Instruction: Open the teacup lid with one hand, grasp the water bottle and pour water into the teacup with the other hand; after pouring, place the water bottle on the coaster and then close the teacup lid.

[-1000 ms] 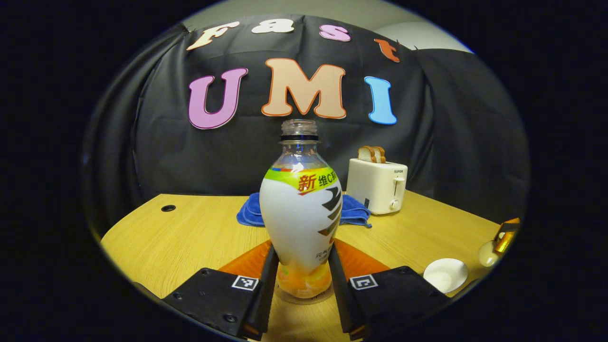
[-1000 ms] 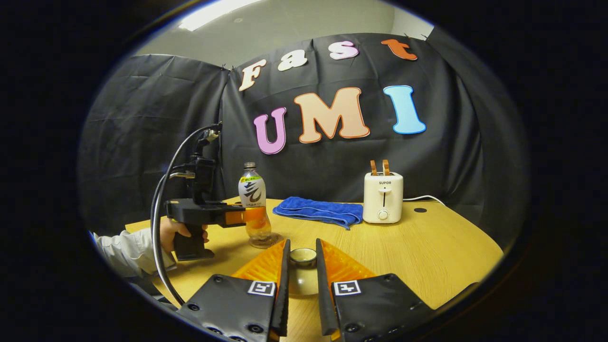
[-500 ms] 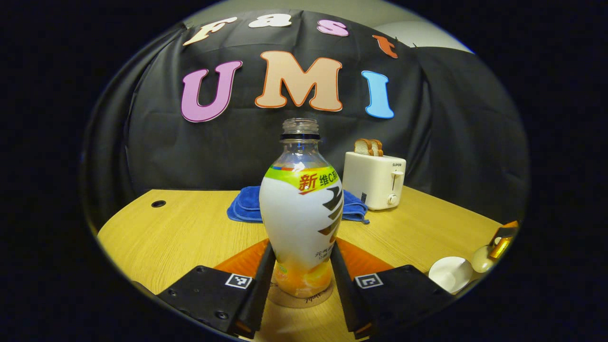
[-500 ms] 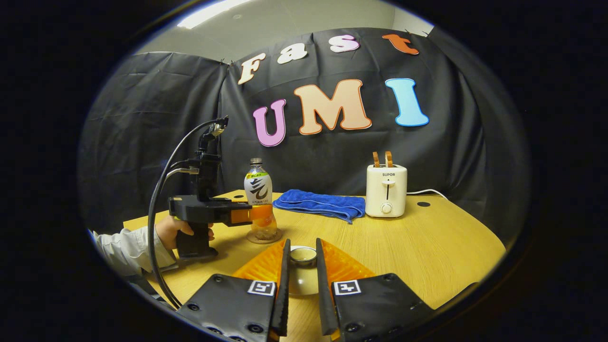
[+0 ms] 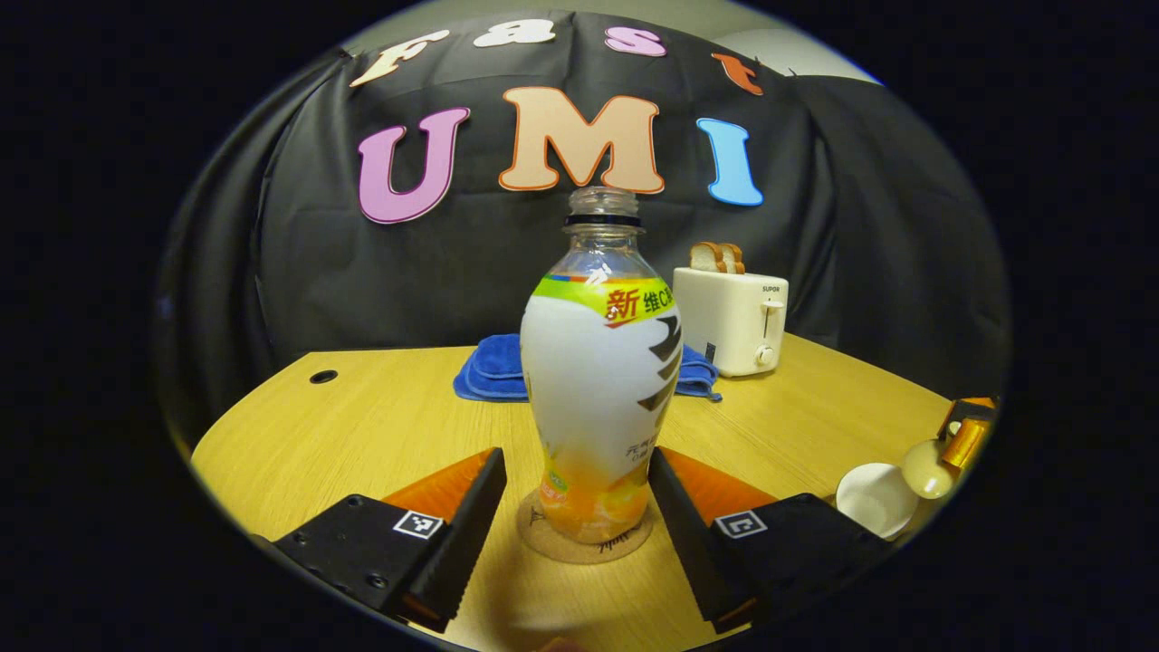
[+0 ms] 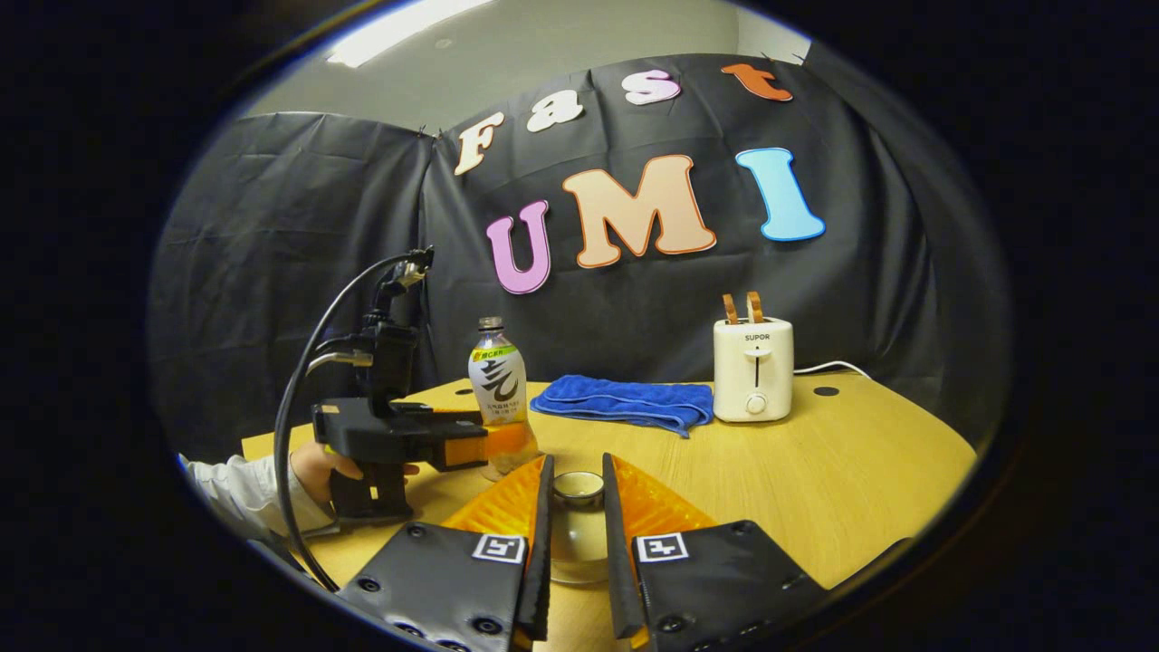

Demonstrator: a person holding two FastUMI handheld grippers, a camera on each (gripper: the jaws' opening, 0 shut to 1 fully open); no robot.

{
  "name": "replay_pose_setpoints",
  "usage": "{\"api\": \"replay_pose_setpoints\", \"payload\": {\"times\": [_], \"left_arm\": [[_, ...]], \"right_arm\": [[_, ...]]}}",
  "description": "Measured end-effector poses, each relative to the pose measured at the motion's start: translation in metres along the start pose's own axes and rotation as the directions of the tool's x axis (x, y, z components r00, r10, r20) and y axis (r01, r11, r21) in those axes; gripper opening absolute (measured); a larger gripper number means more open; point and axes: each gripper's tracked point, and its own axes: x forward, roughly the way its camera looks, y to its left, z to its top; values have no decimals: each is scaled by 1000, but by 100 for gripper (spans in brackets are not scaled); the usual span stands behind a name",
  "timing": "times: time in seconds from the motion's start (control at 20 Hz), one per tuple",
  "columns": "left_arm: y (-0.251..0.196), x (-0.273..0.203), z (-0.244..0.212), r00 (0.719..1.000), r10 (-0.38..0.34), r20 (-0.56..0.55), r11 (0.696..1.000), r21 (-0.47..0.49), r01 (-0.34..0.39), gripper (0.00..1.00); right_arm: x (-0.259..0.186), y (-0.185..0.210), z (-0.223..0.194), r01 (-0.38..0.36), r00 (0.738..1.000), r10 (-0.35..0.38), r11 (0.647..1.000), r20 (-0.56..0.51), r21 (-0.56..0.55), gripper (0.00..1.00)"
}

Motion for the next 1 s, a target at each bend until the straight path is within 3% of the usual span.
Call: {"api": "replay_pose_setpoints", "payload": {"times": [0.2, 0.6, 1.0], "left_arm": [[6, -35, 6, 998, 45, 44, 999, 17, -46, 95], [-13, -99, 29, 983, 54, 177, 999, -12, -52, 94], [-9, -115, 3, 984, 95, 153, 995, -9, -95, 94]], "right_arm": [[14, -3, -6, 3, 1000, -3, 1000, -2, 11, 30], [24, -5, -30, 21, 999, -21, 1000, -50, 2, 29], [24, 0, -35, 32, 997, -34, 999, -66, -37, 35]]}}
